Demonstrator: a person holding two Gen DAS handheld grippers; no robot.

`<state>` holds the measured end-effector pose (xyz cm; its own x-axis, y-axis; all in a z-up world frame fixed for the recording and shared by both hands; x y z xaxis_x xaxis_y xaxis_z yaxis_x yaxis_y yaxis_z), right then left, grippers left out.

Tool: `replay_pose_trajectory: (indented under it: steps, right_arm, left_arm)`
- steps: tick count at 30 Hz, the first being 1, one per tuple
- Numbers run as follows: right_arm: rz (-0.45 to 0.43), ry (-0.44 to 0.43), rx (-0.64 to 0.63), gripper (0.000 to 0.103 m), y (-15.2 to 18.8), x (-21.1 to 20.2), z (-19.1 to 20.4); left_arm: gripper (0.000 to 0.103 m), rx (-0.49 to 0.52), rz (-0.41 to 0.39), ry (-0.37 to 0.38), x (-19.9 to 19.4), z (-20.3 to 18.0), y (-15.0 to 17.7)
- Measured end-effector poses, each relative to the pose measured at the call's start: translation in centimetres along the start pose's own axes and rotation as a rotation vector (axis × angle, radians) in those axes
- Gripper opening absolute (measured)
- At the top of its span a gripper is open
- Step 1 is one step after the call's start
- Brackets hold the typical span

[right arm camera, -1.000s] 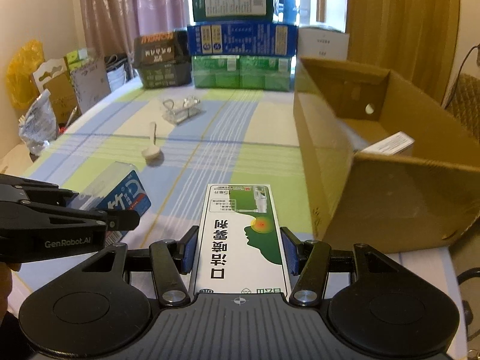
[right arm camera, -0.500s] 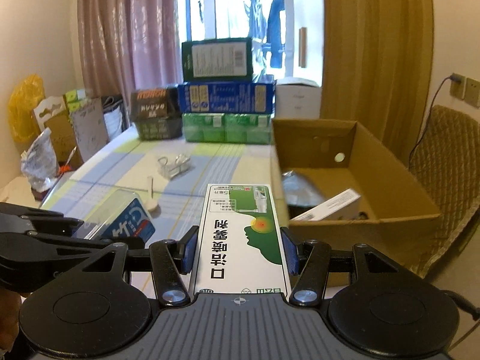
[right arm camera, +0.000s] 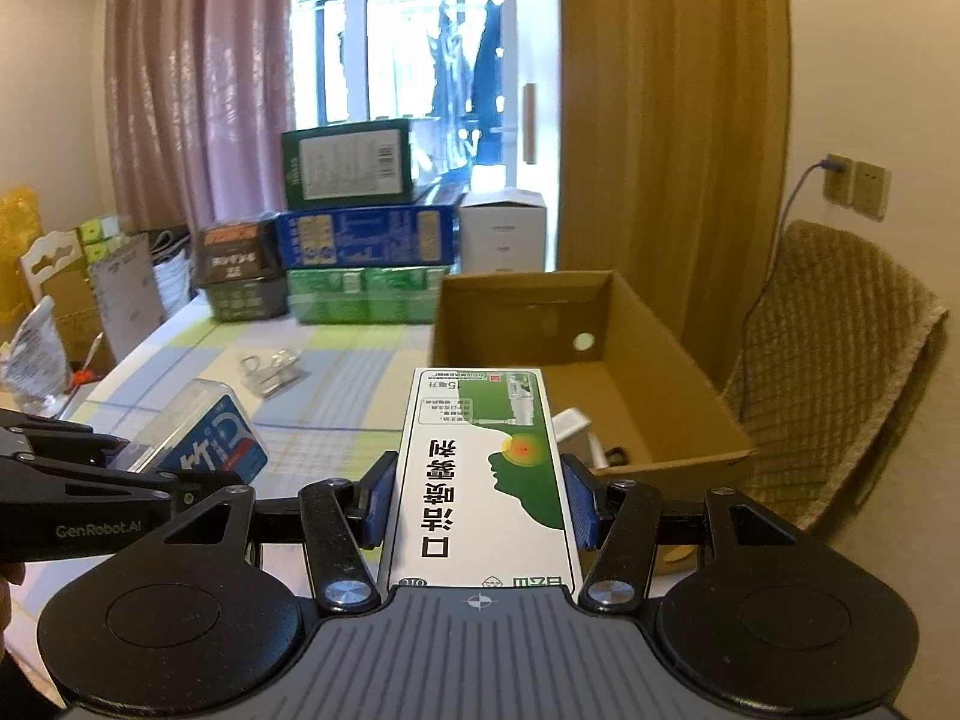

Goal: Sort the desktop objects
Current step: 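Open both grippers over the cardboard box to drop container and medicine box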

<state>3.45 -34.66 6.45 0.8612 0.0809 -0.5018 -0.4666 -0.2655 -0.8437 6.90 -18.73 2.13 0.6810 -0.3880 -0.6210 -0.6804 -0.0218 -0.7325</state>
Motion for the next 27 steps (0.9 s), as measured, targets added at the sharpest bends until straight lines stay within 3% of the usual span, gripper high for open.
replay_pose_trajectory:
  steps: [13, 27]
  right_arm:
    - [-0.01, 0.061, 0.018, 0.053, -0.9, 0.8, -6.1]
    - [0.031, 0.057, -0.009, 0.053, -2.9, 5.9, -10.4]
  left_arm:
    - [0.026, 0.042, -0.001, 0.069, 3.5, -6.1, -3.9]
    - [0.026, 0.029, 0.034, 0.096, 8.1, -9.1, -7.7]
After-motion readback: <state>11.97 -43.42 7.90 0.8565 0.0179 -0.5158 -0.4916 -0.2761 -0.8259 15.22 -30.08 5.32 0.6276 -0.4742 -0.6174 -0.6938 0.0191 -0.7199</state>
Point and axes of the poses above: each gripper's, at about its wrist camera, not at the fingertips, and x roughly the way its jaws point, z to its left, y to its underside, the point moved 5 cm from there along x, roughly the way its jaws point, and after that the axes turned 14 degrees about -x, right-handed, at the moved point
